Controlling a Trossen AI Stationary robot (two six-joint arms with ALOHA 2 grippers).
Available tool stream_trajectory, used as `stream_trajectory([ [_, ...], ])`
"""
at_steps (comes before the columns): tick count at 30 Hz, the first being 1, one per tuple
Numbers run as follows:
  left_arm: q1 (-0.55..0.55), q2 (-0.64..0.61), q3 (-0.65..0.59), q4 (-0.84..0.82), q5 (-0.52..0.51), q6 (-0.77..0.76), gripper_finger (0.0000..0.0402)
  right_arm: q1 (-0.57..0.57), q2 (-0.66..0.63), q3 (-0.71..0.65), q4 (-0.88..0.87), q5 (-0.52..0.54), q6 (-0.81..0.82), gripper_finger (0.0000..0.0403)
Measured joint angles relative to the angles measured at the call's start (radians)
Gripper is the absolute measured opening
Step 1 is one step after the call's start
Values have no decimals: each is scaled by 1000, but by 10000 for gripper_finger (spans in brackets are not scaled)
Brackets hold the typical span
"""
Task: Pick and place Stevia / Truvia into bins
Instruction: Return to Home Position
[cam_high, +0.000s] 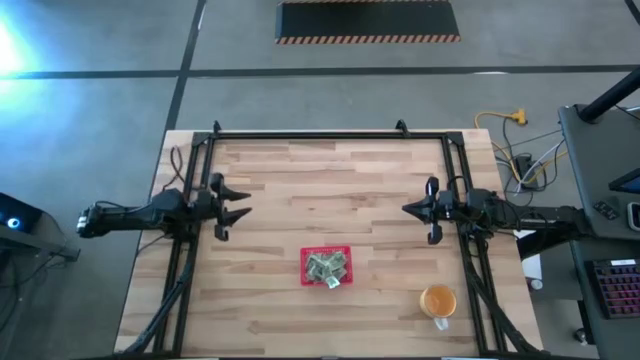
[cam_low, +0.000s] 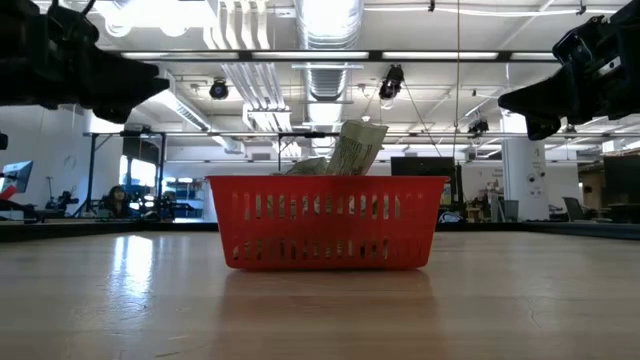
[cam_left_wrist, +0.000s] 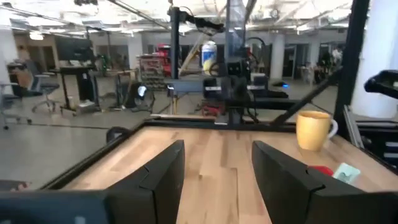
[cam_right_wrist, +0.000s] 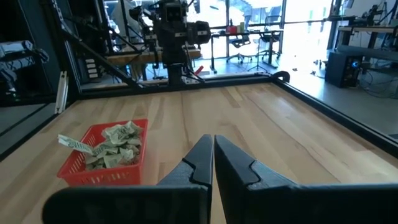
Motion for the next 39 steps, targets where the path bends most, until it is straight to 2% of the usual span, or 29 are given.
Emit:
stream_trajectory([
  [11,0,0,-1,-61,19,-22,171,0,1,0,1,1,3,9],
  [24,0,7,-2,-62,19,-26,171,0,1,0,1,2,1,9],
  [39,0,11,-2,-59,19,-27,171,0,1,0,1,3,73,9],
])
